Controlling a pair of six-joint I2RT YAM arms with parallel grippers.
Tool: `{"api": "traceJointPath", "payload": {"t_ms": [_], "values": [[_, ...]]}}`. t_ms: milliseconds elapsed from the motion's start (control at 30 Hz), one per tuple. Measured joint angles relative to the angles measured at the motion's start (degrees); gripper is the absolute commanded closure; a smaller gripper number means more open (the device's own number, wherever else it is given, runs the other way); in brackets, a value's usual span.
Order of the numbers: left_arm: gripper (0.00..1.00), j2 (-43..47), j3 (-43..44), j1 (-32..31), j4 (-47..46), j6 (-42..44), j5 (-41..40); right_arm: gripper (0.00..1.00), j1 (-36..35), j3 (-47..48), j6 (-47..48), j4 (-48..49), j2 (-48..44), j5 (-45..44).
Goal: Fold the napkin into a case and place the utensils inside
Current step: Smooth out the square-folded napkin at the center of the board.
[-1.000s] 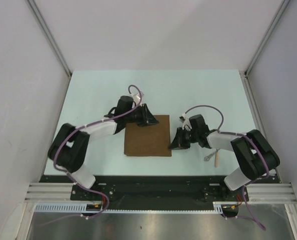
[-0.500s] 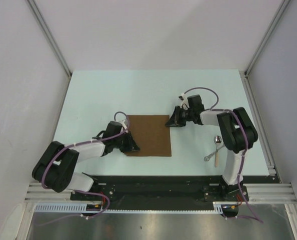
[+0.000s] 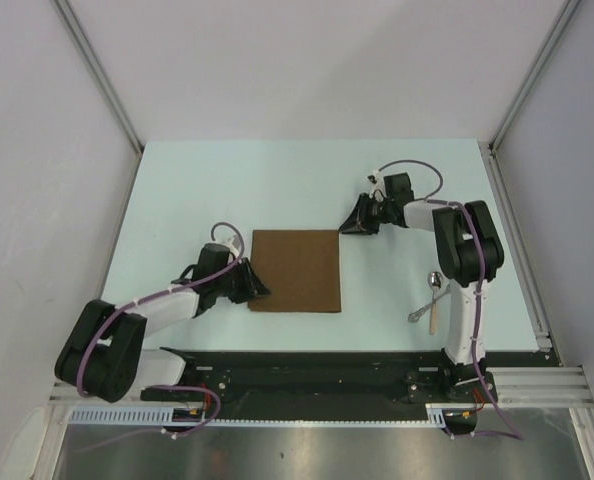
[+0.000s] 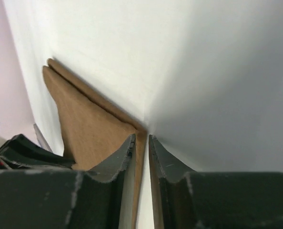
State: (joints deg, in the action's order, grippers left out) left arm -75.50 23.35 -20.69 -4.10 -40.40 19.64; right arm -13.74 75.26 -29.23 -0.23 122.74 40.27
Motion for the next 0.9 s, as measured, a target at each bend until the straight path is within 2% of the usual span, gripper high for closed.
{"api": "traceJointPath", "payload": {"t_ms": [167,300,467,633,733,767,800,900], "values": [[0.71,6.58,-0.35,-1.01,1.88,0.59,0.17,0.62,-0.57,-8.26,0.98,-2.27,-8.37,-1.33],[0.71,6.91,0.96,-1.79,1.75,0.96,1.27,0.62,-2.69,-17.51,0.74,2.32,-16.09,1.95],[0.71,6.88,0.96,-1.92,0.79,0.33,2.1,0.63,-5.2,-22.36,0.24,6.36,-13.57,4.17],[0.69,7.32,1.55,-2.97,1.38,0.5,2.58,0.64,-4.9,-23.02,-0.26,7.21,-13.14,5.16],[0.6,9.09,2.38,-3.32,3.37,1.07,2.05,0.63,-4.39,-23.63,1.09,4.55,-15.3,2.91],[0.5,9.77,2.71,-3.32,4.09,1.46,1.68,0.63,-4.2,-24.06,2.05,2.8,-16.7,0.81],[0.46,10.47,3.23,-3.32,5.09,1.86,1.2,0.62,-4.04,-24.59,2.84,0.66,-18.27,-1.01],[0.34,11.13,4.57,-3.3,7.63,2.82,-1.16,0.54,-4.5,-26.23,4.44,-3.98,-22.73,-5.35]]}}
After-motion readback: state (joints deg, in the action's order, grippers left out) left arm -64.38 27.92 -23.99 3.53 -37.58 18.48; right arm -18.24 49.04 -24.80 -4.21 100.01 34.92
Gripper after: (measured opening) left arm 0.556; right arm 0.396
